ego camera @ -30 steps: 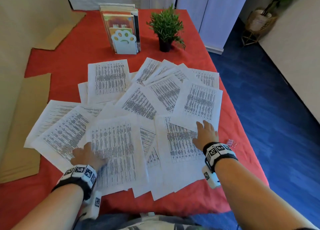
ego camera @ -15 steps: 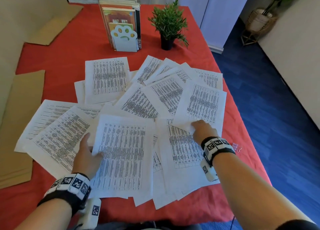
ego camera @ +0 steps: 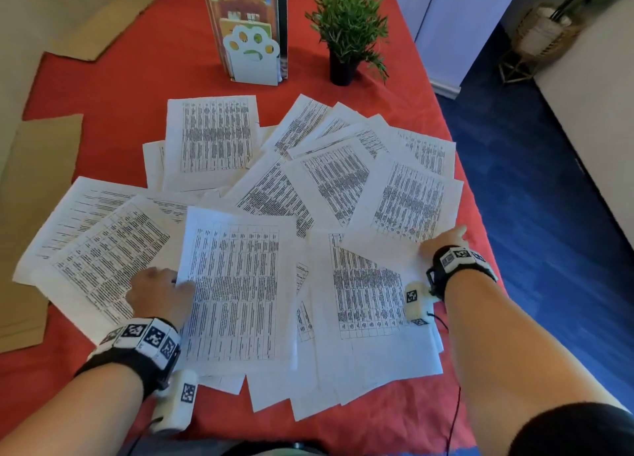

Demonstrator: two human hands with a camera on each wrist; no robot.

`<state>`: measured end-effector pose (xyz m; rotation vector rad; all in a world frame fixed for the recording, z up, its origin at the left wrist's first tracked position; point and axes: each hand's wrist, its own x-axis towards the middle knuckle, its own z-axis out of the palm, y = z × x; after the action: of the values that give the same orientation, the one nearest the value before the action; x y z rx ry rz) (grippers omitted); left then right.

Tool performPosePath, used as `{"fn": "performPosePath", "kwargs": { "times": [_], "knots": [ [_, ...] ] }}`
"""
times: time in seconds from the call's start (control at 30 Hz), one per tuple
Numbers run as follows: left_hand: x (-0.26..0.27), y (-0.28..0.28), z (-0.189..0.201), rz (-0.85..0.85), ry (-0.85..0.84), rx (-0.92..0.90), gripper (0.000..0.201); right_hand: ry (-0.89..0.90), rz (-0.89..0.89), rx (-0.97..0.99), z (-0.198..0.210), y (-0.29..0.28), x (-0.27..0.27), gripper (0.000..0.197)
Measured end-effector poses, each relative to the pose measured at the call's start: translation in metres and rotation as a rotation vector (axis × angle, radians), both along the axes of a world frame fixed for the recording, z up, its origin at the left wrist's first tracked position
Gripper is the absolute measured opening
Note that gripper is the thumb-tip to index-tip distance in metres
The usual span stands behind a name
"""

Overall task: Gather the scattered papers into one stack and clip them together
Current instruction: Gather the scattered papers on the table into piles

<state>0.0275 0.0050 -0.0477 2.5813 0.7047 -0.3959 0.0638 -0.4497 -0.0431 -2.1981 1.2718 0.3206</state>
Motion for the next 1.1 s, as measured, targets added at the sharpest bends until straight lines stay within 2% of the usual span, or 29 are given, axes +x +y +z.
{"fn": "performPosePath", "kwargs": {
  "times": [0.1,0.27,0.33,0.47,0.63,0.7,0.77,0.87,0.97,1.03,1.07,1.1],
  "knots": [
    [-0.003,-0.004,-0.003,-0.059,0.054,0.091,0.037,0.019,0.114,-0.047,0.012,0.000,-0.004,0.040],
    [0.001,0.006,-0.001,-0.182,0.079,0.149,0.038,0.036,0.308,-0.043,0.015,0.010,-0.043,0.026],
    [0.005,0.013,0.001,-0.233,0.121,0.137,0.034,0.010,0.333,-0.116,0.012,0.014,-0.062,0.016],
    [0.007,0.022,0.008,-0.295,0.145,0.164,0.027,-0.089,0.227,-0.241,0.011,0.018,-0.081,0.020],
    [0.005,0.022,0.018,-0.239,0.115,0.104,0.024,-0.223,0.165,-0.130,0.023,0.040,-0.083,0.019],
    [0.002,0.020,0.017,-0.237,0.039,0.023,0.027,-0.147,0.239,-0.065,0.024,0.052,-0.084,0.013],
    [-0.002,0.017,0.015,-0.222,-0.028,-0.029,0.028,-0.029,0.304,-0.012,0.020,0.065,-0.090,0.017],
    [-0.012,0.008,0.016,-0.178,-0.084,-0.093,0.027,0.036,0.300,0.009,0.016,0.085,-0.102,0.008],
    [-0.019,-0.001,0.014,-0.156,-0.061,-0.211,0.030,0.046,0.275,0.039,0.010,0.103,-0.108,0.036],
    [-0.021,-0.006,0.015,-0.186,-0.016,-0.271,0.059,0.043,0.266,0.069,0.008,0.113,-0.109,0.042],
    [-0.021,-0.009,0.015,-0.222,0.001,-0.270,0.063,0.044,0.258,0.060,0.007,0.115,-0.109,0.045],
    [-0.020,-0.010,0.014,-0.261,0.008,-0.258,0.057,0.060,0.249,0.028,0.006,0.117,-0.109,0.046]
  ]
}}
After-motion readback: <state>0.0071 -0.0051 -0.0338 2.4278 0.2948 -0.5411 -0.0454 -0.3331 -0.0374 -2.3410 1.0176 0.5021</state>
